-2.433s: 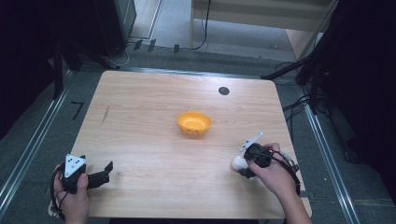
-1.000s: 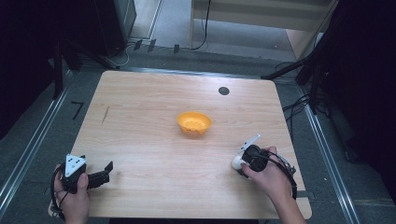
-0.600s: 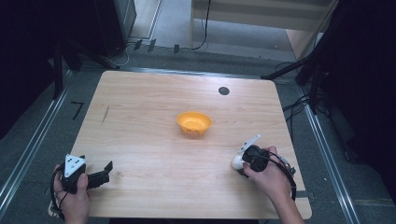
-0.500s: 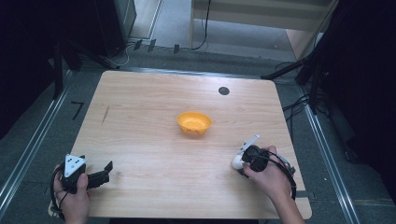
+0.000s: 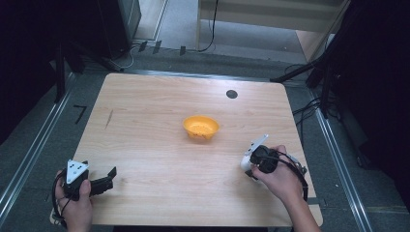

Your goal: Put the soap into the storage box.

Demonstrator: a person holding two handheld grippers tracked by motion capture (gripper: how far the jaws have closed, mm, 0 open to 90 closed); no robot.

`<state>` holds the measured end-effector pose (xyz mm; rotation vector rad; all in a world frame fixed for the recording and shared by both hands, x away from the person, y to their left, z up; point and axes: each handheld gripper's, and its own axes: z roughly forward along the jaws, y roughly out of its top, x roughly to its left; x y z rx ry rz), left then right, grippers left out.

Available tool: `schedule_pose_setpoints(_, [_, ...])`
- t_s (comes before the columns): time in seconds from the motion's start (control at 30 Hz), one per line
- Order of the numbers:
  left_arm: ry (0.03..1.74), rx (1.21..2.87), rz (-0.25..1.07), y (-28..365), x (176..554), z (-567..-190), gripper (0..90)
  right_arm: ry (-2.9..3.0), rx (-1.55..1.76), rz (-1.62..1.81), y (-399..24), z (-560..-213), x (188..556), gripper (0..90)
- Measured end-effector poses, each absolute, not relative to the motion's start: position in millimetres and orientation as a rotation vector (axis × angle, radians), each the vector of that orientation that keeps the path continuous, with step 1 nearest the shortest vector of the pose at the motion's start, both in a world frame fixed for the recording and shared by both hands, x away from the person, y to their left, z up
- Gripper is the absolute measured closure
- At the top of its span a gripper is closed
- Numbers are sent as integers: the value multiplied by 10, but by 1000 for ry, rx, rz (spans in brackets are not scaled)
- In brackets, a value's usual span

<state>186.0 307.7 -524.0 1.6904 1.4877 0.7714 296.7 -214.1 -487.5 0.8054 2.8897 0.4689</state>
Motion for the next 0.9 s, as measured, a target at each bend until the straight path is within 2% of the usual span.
schedule_pose_setpoints(0.9, [1483,1693,772,3076,1856,-5238,0,2910,684,470,-1990,-4614,3192,509])
